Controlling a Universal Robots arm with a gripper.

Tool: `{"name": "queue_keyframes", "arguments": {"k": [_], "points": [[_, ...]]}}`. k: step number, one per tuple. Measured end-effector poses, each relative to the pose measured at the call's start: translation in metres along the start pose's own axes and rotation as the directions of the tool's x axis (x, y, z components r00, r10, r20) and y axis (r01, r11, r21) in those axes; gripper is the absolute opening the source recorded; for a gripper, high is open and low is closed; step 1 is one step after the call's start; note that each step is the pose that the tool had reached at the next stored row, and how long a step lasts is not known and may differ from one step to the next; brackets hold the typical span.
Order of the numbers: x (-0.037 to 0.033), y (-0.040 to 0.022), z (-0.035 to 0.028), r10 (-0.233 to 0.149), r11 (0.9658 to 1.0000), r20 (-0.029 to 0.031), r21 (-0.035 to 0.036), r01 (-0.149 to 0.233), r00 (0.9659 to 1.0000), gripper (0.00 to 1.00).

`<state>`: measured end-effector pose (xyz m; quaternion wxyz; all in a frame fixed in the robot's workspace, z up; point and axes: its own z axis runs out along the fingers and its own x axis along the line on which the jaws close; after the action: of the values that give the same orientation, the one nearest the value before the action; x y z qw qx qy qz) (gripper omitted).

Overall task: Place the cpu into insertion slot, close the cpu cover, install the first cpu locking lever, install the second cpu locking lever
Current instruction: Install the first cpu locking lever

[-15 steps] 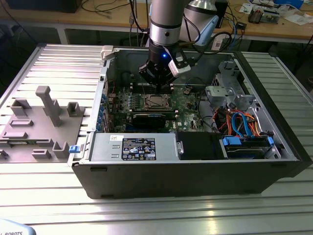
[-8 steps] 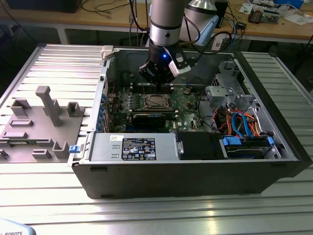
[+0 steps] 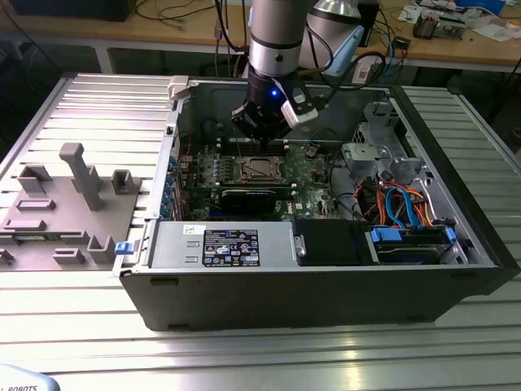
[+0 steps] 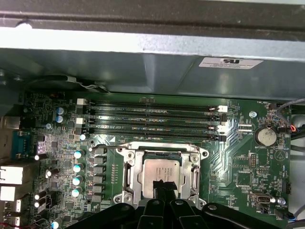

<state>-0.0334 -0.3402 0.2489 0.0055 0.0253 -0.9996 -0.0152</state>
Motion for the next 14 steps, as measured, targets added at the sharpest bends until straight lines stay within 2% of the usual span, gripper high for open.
{"name": "queue_keyframes", "arguments": {"k": [14], "points": [[0.0031,0.0014,-0.0037,0.000,1.0000,0.0001,-0.0001,0.000,1.0000,0.11]]}}
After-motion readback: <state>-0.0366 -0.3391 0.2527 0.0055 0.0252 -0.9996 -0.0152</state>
